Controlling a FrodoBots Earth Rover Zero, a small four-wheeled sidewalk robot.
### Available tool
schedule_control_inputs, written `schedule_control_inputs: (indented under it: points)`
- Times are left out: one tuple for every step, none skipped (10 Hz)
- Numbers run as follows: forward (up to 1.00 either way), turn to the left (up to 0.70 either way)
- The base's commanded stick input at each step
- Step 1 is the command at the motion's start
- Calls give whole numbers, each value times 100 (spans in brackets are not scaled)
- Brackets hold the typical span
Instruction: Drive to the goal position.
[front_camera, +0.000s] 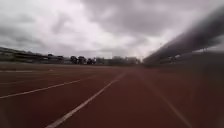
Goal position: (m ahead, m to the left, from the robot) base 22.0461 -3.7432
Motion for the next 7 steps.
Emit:
schedule_control_inputs:
  points:
    - [100, -1]
    - [100, -1]
    - [100, -1]
    - [100, -1]
    - [100, -1]
    - [100, -1]
    - [100, -1]
